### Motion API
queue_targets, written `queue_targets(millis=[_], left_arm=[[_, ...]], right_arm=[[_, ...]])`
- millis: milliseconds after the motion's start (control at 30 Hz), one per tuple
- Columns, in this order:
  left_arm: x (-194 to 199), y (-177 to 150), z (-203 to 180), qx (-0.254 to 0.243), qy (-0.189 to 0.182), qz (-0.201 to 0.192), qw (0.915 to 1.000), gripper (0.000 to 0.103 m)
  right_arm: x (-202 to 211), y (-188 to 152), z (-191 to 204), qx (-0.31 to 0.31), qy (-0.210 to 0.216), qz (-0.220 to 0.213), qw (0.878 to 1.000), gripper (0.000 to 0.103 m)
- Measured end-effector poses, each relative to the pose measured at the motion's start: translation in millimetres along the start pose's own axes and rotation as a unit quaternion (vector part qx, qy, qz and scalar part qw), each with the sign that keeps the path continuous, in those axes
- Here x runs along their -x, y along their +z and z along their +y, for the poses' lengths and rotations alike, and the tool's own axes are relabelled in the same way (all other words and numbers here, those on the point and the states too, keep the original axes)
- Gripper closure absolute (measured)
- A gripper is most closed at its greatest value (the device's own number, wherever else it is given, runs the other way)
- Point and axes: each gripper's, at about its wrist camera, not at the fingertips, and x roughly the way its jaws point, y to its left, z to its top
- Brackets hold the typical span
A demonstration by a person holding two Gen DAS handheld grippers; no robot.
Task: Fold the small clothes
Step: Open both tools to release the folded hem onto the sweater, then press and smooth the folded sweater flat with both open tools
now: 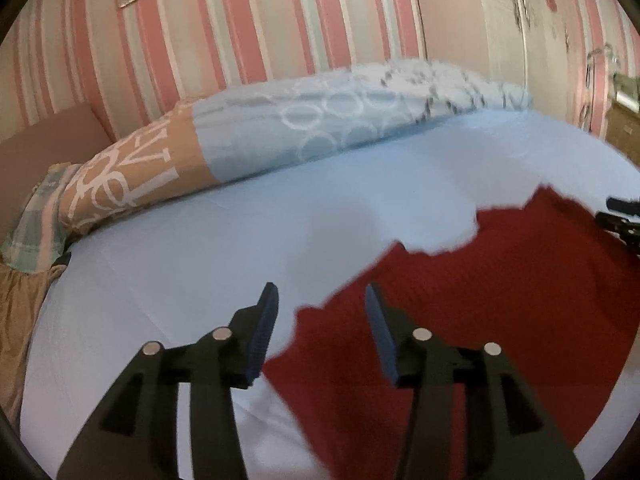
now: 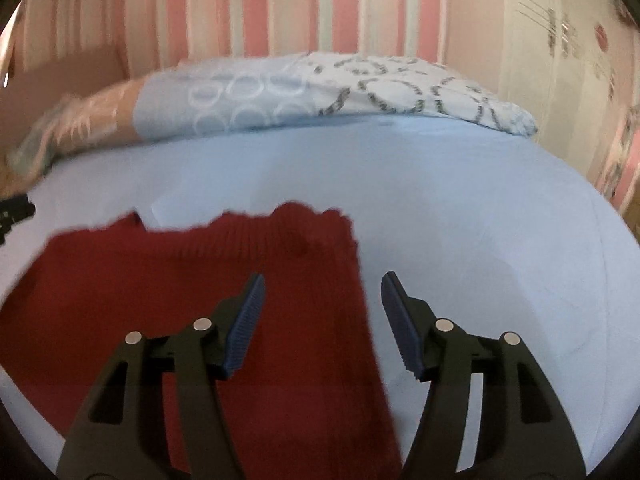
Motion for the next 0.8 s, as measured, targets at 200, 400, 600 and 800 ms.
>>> queue_targets(millis=[200,400,600,800], left_arm=[[-40,-37,-7,0.024,0.052,0.077,0.9954,0.054],[-41,-54,4,0.037,0.061,0.082,0.9941,0.050],[2,-44,-4,0.025,0.109,0.042,0.9928,0.038],[44,-61,-24,0.071,0.104,0.055,0.9905,0.038]], right_arm=[[-43,-9,-3,-0.007,-0.030,0.059,0.998,0.043],[-46,-15,-30,-0.071,-0.011,0.071,0.995,0.037],[19,-12,-7,-0.015,0.040,-0.005,0.999,0.024],[61,-36,29,0.015,0.057,0.005,0.998,0.010]])
